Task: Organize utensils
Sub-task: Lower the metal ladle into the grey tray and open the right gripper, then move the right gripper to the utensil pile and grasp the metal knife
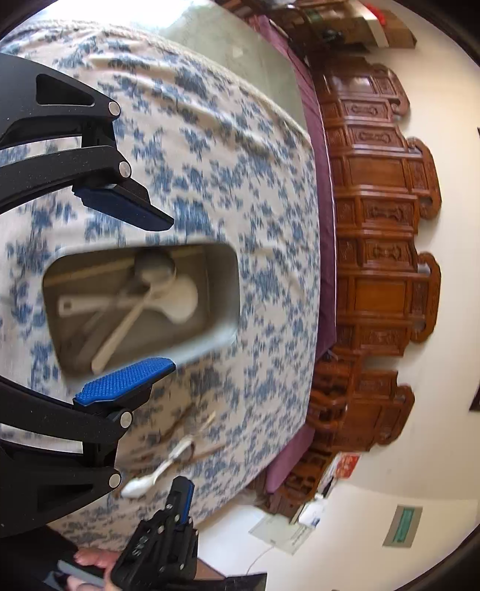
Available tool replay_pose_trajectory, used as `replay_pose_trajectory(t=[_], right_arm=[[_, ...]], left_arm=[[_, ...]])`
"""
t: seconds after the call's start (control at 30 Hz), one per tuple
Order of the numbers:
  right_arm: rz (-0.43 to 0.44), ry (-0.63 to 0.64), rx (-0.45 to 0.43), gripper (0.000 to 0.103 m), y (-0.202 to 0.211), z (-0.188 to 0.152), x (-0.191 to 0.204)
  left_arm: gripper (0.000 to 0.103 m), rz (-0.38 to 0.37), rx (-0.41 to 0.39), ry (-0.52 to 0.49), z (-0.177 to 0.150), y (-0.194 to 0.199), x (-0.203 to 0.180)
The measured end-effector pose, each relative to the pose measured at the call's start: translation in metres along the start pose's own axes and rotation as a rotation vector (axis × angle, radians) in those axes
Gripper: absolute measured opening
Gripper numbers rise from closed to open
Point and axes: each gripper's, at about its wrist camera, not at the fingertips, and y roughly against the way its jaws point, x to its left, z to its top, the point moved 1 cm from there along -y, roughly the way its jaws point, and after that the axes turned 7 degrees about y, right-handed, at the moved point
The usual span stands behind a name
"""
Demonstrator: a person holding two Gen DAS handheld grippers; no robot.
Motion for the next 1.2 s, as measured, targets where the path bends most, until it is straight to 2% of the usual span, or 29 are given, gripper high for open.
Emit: replay_pose_trajectory(t=[0.13, 0.33, 0.67, 1.0, 1.2], right_arm=[[-0.060, -0.050, 0.021, 0.016, 0.005, -0.022, -0.038], [-0.067, -0.129, 0.037, 0.017, -0.001, -0.046, -0.067], [-0.018, -0.143, 0.077, 0.017, -0.043, -0.045, -0.052], [-0.037, -0.182, 0.155, 0.017, -0.072, -0.052, -0.050], [-0.018, -0.233, 0.128, 0.006, -0.068, -0.054, -0.059]], left_arm=[[0.068, -0.023, 0.000, -0.044, -0.008, 0.001, -0.023], [0.068, -0.054, 0.012, -0.076, -0.020, -0.001, -0.045], [0.068, -0.092, 0.035, -0.130, -0.036, -0.007, -0.074], [0.068, -0.095, 0.046, -0.130, -0.038, -0.009, -0.077], [0.068, -0.082, 0.050, -0.134, -0.042, -0.010, -0.080]])
